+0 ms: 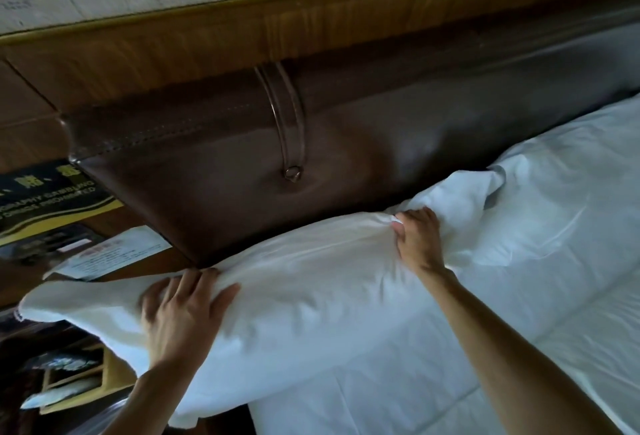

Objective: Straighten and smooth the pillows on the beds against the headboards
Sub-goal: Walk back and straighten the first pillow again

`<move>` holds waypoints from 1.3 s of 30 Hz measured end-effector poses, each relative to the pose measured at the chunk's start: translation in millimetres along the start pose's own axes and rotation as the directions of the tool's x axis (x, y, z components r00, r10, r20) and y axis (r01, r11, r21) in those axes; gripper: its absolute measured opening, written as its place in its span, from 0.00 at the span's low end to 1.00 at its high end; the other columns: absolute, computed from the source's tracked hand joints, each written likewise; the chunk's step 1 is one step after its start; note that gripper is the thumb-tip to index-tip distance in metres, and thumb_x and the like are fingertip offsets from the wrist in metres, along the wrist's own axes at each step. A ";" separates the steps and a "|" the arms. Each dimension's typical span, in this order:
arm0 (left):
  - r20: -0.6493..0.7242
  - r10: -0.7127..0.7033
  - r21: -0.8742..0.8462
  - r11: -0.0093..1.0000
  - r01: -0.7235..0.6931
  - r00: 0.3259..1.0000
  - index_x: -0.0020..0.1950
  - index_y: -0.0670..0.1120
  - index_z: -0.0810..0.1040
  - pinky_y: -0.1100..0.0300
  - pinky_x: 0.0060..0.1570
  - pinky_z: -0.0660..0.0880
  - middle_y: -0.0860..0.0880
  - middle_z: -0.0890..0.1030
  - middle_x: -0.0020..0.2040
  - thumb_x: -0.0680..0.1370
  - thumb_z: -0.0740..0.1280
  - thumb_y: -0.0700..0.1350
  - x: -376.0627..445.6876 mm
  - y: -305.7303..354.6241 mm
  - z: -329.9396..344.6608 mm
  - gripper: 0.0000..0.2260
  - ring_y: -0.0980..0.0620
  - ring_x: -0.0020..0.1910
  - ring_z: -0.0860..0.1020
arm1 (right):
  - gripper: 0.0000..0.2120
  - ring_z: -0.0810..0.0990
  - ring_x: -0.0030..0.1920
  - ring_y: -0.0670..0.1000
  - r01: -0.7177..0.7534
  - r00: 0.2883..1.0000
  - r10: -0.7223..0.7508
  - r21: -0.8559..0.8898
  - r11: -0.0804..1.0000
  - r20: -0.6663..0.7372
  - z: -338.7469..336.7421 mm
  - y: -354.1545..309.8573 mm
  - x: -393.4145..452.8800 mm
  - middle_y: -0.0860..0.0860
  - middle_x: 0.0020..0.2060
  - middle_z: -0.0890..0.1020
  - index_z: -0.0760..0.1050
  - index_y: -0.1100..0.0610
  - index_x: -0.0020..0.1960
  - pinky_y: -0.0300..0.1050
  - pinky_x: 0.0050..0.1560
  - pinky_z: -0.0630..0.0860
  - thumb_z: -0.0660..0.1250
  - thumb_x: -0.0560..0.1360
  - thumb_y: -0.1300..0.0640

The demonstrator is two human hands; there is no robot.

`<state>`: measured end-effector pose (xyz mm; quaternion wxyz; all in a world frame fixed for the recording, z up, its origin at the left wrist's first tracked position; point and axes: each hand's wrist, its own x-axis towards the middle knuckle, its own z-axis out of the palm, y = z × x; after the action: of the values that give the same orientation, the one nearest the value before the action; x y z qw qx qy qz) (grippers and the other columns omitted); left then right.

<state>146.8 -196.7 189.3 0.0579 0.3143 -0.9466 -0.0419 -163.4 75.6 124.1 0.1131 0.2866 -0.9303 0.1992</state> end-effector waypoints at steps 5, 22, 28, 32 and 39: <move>-0.136 0.022 -0.051 0.998 -0.029 0.990 0.47 0.48 0.82 0.43 0.52 0.70 0.48 0.82 0.41 0.76 0.61 0.58 -2.2 9.2 -12.6 0.16 0.40 0.45 0.81 | 0.06 0.81 0.39 0.63 -0.010 0.993 0.013 0.024 1.000 -0.119 -41.3 5.4 14.5 0.59 0.36 0.83 0.81 0.60 0.45 0.52 0.52 0.68 0.64 0.75 0.63; -0.012 0.095 -0.145 0.985 -0.096 0.995 0.47 0.52 0.81 0.53 0.37 0.78 0.52 0.83 0.43 0.75 0.61 0.64 49.4 54.7 -12.3 0.18 0.43 0.40 0.82 | 0.16 0.83 0.41 0.66 0.142 0.986 -0.127 -0.159 0.977 0.105 -82.6 86.9 47.7 0.62 0.40 0.85 0.81 0.64 0.51 0.56 0.44 0.80 0.59 0.76 0.55; 0.021 0.030 -0.042 0.999 -0.029 0.999 0.49 0.47 0.85 0.50 0.37 0.80 0.46 0.86 0.42 0.69 0.80 0.46 32.4 46.5 -4.1 0.11 0.41 0.38 0.84 | 0.16 0.82 0.54 0.66 0.025 0.995 -0.003 -0.225 0.974 0.099 -82.6 104.9 50.4 0.62 0.54 0.85 0.80 0.64 0.59 0.59 0.59 0.77 0.75 0.72 0.60; -0.058 0.044 -0.037 0.998 -0.046 0.997 0.42 0.45 0.83 0.52 0.32 0.79 0.45 0.85 0.37 0.67 0.81 0.43 32.5 49.5 -6.3 0.09 0.41 0.33 0.84 | 0.05 0.81 0.38 0.64 -0.041 0.999 0.041 -0.283 0.958 -0.007 -80.2 99.6 51.1 0.60 0.34 0.84 0.82 0.60 0.42 0.52 0.41 0.76 0.68 0.73 0.59; -0.238 -0.043 -0.128 0.992 0.012 0.970 0.43 0.44 0.83 0.52 0.32 0.75 0.44 0.85 0.39 0.71 0.78 0.43 50.3 61.3 -24.4 0.06 0.36 0.30 0.82 | 0.09 0.78 0.34 0.66 0.004 0.981 -0.046 -0.219 0.976 -0.187 -106.7 100.9 94.4 0.65 0.31 0.82 0.85 0.64 0.46 0.51 0.37 0.75 0.66 0.71 0.68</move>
<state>74.0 -179.0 224.7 0.1912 0.3259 -0.9237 -0.0638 -287.9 152.3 219.4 0.2348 0.2640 -0.9276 0.1214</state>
